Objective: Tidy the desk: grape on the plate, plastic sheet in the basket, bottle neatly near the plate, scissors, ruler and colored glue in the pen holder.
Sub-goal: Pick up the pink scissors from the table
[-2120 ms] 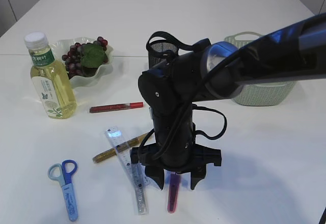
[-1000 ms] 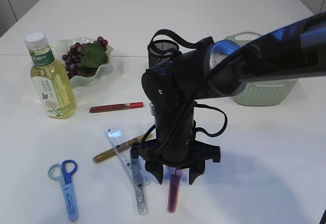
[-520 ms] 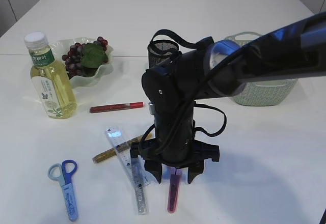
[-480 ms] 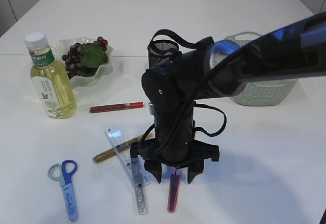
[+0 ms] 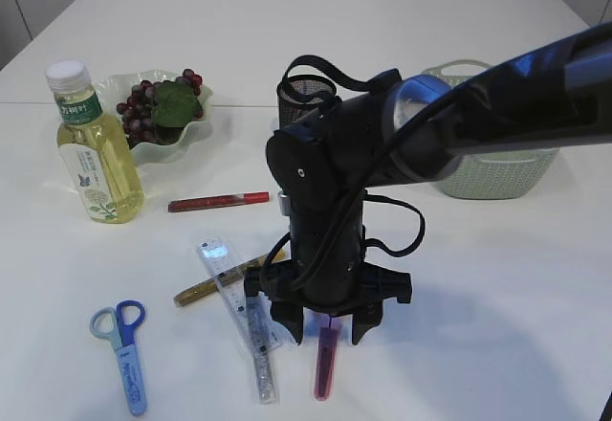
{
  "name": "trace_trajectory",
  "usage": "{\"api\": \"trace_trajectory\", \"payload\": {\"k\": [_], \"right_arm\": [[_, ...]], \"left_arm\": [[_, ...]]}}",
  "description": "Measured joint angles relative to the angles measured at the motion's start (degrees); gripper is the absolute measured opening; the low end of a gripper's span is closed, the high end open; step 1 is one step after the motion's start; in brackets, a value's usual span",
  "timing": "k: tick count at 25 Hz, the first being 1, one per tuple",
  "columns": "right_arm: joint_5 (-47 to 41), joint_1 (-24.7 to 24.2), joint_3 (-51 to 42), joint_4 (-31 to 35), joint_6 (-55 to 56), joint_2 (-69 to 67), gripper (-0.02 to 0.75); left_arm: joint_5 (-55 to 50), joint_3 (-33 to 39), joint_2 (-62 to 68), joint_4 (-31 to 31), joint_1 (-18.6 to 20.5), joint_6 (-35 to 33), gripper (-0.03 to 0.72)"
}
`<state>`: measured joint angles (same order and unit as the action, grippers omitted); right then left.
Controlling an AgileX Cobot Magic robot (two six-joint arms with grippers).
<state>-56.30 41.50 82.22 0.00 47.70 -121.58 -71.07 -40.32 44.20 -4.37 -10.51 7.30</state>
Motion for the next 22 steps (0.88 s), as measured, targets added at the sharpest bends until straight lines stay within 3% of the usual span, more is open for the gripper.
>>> {"api": "trace_trajectory", "payload": {"k": [6,14,22], "right_arm": [[-0.9,0.0,0.0,0.4,-1.3,0.0,0.486],[-0.9,0.0,0.0,0.4,-1.5,0.0,0.377],[-0.9,0.0,0.0,0.0,-1.5,-0.8,0.370]], "left_arm": [[0.0,0.0,0.0,0.0,0.0,0.0,0.432],[0.0,0.0,0.0,0.0,0.0,0.0,0.432],[0.0,0.0,0.0,0.0,0.0,0.0,0.432]]}}
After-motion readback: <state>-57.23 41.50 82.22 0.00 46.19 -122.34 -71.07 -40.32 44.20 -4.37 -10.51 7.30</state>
